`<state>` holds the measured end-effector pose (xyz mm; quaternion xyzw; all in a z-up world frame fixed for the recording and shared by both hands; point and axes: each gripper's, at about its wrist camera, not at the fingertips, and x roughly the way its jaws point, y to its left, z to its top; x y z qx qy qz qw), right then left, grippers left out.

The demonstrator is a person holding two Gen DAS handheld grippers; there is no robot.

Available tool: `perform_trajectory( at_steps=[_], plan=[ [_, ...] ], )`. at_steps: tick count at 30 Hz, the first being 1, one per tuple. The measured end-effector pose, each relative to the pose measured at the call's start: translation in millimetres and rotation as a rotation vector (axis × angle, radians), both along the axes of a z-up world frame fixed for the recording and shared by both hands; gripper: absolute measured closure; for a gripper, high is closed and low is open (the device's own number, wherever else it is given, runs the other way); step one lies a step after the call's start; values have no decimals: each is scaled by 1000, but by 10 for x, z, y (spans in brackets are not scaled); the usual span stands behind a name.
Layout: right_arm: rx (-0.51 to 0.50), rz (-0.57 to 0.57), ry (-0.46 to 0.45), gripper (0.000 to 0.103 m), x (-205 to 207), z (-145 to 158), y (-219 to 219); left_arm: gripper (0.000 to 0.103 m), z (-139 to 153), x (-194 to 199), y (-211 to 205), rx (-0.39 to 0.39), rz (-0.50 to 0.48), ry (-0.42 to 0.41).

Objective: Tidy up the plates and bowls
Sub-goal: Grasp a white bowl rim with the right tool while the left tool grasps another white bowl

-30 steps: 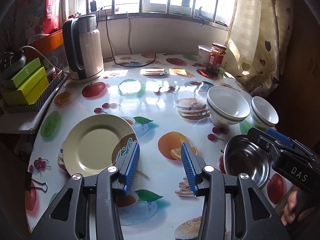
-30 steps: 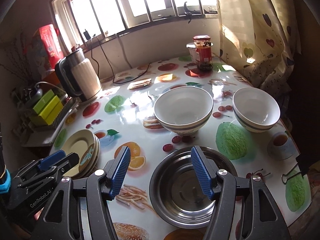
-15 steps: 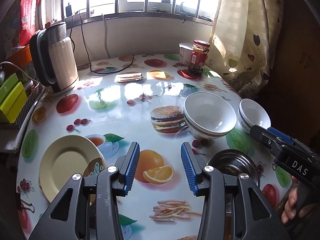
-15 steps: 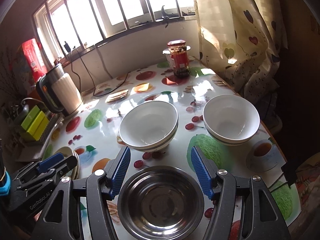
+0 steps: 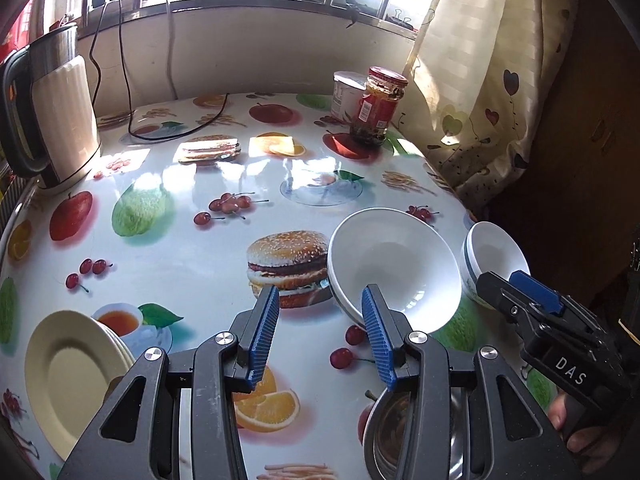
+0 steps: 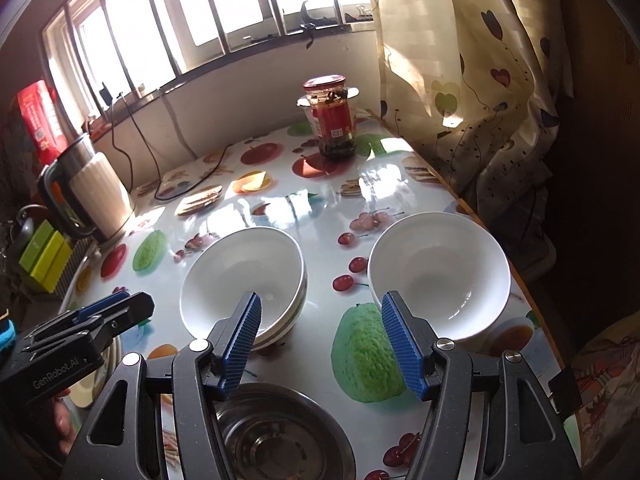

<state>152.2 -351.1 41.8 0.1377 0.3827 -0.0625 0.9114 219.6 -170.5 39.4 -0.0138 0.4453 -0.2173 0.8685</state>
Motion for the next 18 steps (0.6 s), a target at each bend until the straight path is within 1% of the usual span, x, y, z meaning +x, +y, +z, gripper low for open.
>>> perform_trajectory(
  at_steps=[2, 9, 14, 16, 18],
  plan=[
    [4, 8, 10, 40, 64, -37, -7, 59, -28, 39, -41, -5, -7, 9],
    [-10, 35, 35, 40, 239, -138, 23, 59, -117, 167, -142, 32, -16, 18],
    [-23, 55, 46, 40, 332, -188, 68, 59, -181, 207, -177, 24, -30, 35],
    [-31, 60, 53, 48, 359, -207, 82, 59, -212, 228, -192, 24, -30, 43],
    [-40, 62, 64, 53, 393, -234, 90, 59, -233, 241, -198, 21, -35, 46]
  ],
)
